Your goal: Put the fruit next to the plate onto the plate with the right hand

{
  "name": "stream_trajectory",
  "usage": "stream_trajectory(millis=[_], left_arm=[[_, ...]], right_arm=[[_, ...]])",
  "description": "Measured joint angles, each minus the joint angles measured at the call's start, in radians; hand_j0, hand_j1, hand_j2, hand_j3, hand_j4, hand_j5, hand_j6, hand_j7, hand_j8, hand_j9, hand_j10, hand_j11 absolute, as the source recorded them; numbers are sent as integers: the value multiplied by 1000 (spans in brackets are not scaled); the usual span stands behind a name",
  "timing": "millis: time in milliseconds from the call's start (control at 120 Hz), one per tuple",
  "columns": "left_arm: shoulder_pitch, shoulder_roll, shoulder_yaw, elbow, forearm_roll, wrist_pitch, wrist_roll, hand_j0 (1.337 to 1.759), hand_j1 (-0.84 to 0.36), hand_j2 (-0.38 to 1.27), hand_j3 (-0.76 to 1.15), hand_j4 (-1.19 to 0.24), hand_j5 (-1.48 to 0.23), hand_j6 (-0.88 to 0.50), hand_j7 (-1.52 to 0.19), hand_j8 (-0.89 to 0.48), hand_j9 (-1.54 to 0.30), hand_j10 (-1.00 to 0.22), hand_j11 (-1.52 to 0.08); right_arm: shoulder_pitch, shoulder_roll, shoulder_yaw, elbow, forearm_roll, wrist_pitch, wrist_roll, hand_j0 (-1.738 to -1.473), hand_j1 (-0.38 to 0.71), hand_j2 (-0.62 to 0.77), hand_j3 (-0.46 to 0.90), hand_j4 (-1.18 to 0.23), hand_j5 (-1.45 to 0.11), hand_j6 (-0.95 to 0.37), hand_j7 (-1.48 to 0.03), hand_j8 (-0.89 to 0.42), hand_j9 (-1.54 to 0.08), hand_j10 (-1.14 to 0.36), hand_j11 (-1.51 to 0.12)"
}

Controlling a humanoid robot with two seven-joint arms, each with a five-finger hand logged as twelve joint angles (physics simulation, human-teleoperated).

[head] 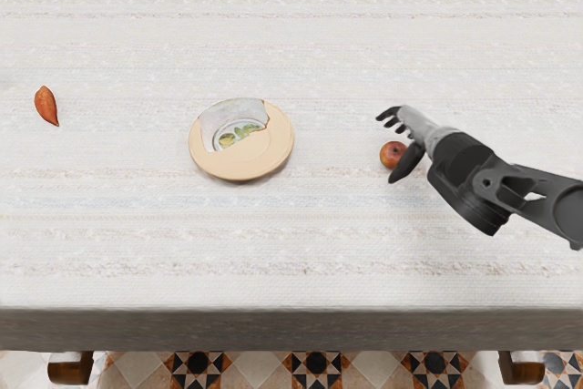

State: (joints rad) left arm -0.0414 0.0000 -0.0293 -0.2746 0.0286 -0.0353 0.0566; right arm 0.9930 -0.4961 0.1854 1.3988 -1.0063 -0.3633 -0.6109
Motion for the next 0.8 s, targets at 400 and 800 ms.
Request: stream_trajectory(millis=[400, 800], left_arm=[[0, 0, 0, 0, 0, 0, 0, 1658, 349, 0, 0, 0, 0, 0, 0, 0, 0, 0, 0], [0, 0, 0, 0, 0, 0, 0, 1658, 349, 0, 0, 0, 0, 0, 0, 0, 0, 0, 0]], right_arm=[[-15, 13, -1, -7, 5, -9, 0, -1658, 150, -74, 0, -449, -525, -435, -549, -341, -544, -376, -550], [-44, 12, 1, -6, 1, 0, 1, -1651, 312, -49, -1, -613, -686, -529, -738, -313, -745, -373, -770]])
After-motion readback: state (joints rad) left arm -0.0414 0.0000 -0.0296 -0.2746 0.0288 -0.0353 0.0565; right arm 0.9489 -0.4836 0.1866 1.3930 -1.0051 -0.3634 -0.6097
